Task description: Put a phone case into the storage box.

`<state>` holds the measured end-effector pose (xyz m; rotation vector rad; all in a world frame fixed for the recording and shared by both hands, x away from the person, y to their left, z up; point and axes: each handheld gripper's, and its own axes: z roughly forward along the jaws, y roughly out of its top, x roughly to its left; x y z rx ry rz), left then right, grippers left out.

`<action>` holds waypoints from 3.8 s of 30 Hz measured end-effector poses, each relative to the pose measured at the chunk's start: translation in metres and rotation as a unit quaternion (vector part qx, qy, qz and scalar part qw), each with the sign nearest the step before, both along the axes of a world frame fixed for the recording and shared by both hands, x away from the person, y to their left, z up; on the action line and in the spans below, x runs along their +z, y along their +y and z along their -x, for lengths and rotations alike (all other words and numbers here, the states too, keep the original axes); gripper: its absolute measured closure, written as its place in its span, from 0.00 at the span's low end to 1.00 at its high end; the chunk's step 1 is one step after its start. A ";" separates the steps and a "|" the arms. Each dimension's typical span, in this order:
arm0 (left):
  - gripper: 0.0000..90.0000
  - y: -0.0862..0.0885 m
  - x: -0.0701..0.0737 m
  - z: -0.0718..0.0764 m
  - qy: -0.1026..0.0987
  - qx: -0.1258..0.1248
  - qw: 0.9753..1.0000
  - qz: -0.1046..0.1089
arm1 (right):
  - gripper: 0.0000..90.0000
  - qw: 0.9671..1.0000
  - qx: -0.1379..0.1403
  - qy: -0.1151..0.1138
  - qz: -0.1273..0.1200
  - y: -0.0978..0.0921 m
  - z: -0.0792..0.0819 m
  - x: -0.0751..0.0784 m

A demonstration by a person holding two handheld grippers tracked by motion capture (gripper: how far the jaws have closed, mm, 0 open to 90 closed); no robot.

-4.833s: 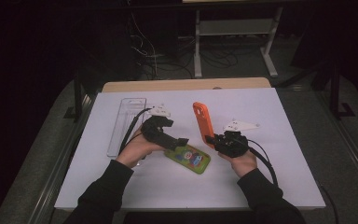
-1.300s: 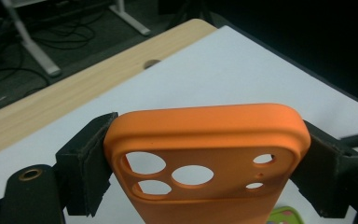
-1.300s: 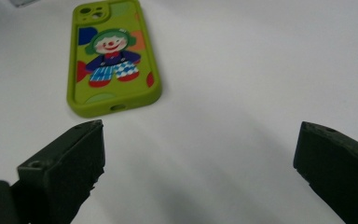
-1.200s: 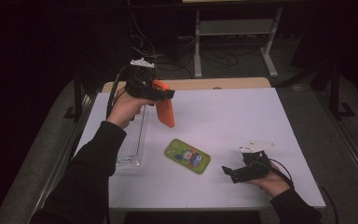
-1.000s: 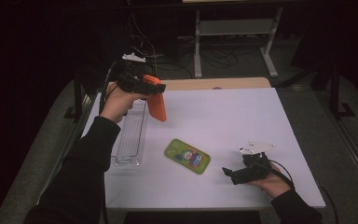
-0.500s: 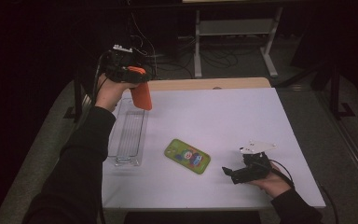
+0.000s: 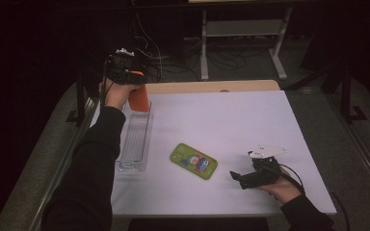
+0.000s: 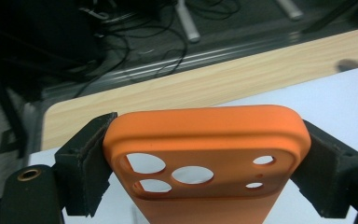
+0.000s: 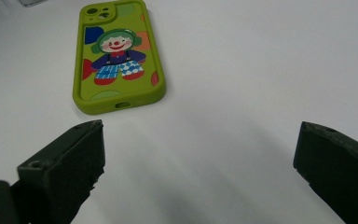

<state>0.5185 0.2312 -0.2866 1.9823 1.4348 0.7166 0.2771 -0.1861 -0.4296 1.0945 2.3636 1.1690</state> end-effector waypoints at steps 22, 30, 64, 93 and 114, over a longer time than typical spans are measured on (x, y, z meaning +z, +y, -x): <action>0.16 -0.001 -0.046 -0.014 0.027 0.058 0.998 -0.025 | 0.01 1.000 0.001 -0.003 -0.004 -0.001 0.001 0.002; 0.16 -0.003 -0.055 -0.018 0.033 0.063 0.997 -0.033 | 0.01 1.000 0.001 -0.003 -0.004 -0.002 0.000 0.001; 0.00 0.000 -0.053 -0.010 0.026 0.049 0.998 -0.013 | 0.01 1.000 0.006 -0.003 0.004 -0.001 0.001 0.000; 0.00 -0.054 -0.021 0.118 -0.005 -0.210 0.976 0.063 | 0.01 1.000 -0.010 -0.011 -0.001 -0.004 0.002 0.003; 0.00 -0.086 -0.070 0.178 0.017 -0.329 0.939 0.094 | 0.01 1.000 -0.007 -0.007 0.008 -0.006 0.002 0.001</action>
